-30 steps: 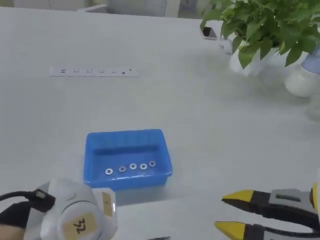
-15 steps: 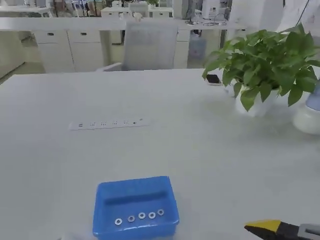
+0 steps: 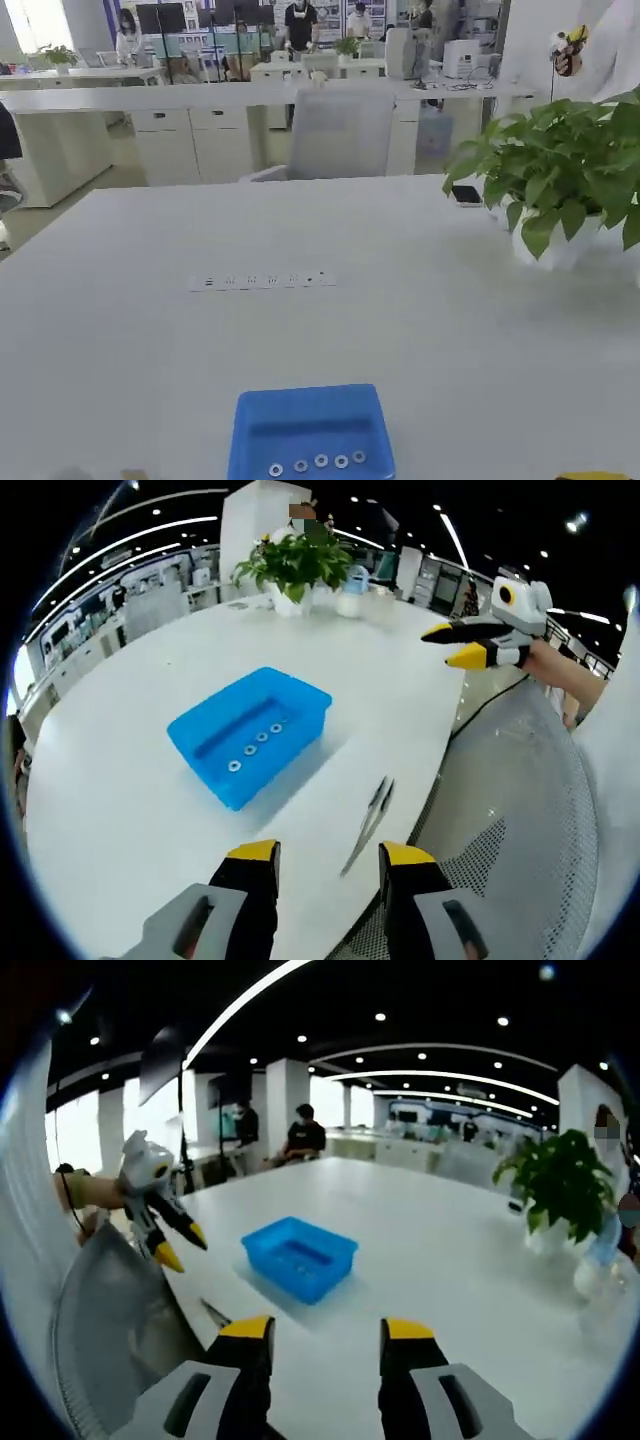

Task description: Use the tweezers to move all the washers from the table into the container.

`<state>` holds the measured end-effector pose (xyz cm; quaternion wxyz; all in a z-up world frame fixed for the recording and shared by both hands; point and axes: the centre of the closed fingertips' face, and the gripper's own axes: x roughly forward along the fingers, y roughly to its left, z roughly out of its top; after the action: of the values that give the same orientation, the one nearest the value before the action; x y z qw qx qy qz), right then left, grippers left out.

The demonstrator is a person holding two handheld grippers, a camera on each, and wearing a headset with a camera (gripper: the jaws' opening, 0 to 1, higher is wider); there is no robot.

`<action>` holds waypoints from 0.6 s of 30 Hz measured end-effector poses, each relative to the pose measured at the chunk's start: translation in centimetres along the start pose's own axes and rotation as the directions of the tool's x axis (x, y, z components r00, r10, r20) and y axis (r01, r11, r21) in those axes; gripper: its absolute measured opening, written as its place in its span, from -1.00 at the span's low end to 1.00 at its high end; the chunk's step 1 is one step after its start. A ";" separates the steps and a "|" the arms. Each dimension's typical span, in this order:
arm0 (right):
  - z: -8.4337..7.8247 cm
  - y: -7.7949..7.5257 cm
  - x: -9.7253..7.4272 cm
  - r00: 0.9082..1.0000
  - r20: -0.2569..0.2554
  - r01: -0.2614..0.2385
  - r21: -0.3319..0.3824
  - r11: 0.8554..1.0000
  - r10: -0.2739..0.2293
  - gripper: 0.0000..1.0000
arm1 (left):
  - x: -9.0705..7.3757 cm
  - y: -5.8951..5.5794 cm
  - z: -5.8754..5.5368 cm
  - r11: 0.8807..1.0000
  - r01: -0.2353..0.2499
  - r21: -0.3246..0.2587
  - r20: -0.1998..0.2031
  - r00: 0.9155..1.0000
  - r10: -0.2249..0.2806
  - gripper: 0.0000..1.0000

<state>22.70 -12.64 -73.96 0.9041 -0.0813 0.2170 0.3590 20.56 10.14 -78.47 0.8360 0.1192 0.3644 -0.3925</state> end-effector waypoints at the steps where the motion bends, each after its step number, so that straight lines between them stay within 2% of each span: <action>1: 0.1 0.0 0.1 1.000 0.002 0.001 0.008 1.000 -0.001 -0.16 | -0.5 0.4 0.3 1.000 -0.026 -0.005 0.027 0.999 0.026 -0.15; 3: 0.3 -0.1 0.2 1.000 0.004 0.002 0.017 1.000 -0.002 -0.10 | -1.4 1.1 0.9 0.997 -0.074 -0.025 0.081 0.994 0.076 -0.06; 5: 0.6 -0.1 0.6 1.000 0.009 0.005 0.016 1.000 -0.005 -0.02 | -2.6 1.8 1.9 0.991 -0.117 -0.069 0.162 0.979 0.126 0.01; 6: 0.8 -0.1 0.7 1.000 0.013 0.007 0.018 1.000 -0.007 0.02 | -3.4 2.3 2.4 0.985 -0.137 -0.103 0.215 0.964 0.156 0.05; 7: 1.0 -0.1 0.8 1.000 0.022 0.006 0.023 1.000 -0.006 0.08 | -3.8 2.4 2.7 0.982 -0.141 -0.123 0.247 0.954 0.168 0.11; 8: 1.2 0.0 1.0 1.000 0.028 0.006 0.029 1.000 -0.006 0.12 | -4.5 2.9 3.0 0.974 -0.157 -0.162 0.282 0.939 0.198 0.16; 9: 1.3 -0.1 1.1 0.999 0.031 0.007 0.038 0.999 -0.008 0.15 | -5.0 3.1 3.3 0.970 -0.167 -0.177 0.310 0.926 0.216 0.21; 10: 1.5 0.0 1.2 0.999 0.036 0.006 0.044 0.999 -0.007 0.19 | -5.7 3.4 3.7 0.963 -0.176 -0.205 0.345 0.908 0.239 0.28; 11: 1.6 0.1 1.3 0.999 0.041 0.005 0.045 0.999 -0.007 0.20 | -6.1 3.6 4.0 0.958 -0.177 -0.228 0.373 0.893 0.254 0.35; 12: 1.8 0.1 1.4 0.999 0.045 0.007 0.051 0.999 -0.009 0.23 | -6.7 3.7 4.5 0.949 -0.168 -0.266 0.411 0.871 0.269 0.44; 13: 2.0 0.0 1.5 0.999 0.050 0.010 0.052 0.999 -0.013 0.25 | -7.2 3.8 4.8 0.943 -0.161 -0.292 0.437 0.855 0.281 0.49; 14: 2.1 0.0 1.6 0.998 0.055 0.013 0.052 0.999 -0.016 0.29 | -7.8 4.1 5.1 0.933 -0.150 -0.326 0.469 0.831 0.298 0.52; 16: 2.3 -0.1 1.7 0.998 0.062 0.024 0.056 0.998 -0.028 0.40 | -8.7 4.4 5.6 0.925 -0.148 -0.351 0.517 0.793 0.323 0.61; 17: 2.4 -0.2 1.7 0.997 0.065 0.031 0.059 0.998 -0.035 0.44 | -9.2 4.6 5.8 0.917 -0.146 -0.370 0.544 0.767 0.342 0.66; 18: 2.4 -0.3 1.7 0.997 0.068 0.037 0.060 0.998 -0.041 0.50 | -9.4 4.7 5.9 0.914 -0.145 -0.380 0.553 0.756 0.350 0.72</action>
<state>24.87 -11.07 -72.59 0.9199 -0.0467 0.1944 0.3372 23.09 15.79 -68.14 0.9611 -0.1004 0.1133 -0.2309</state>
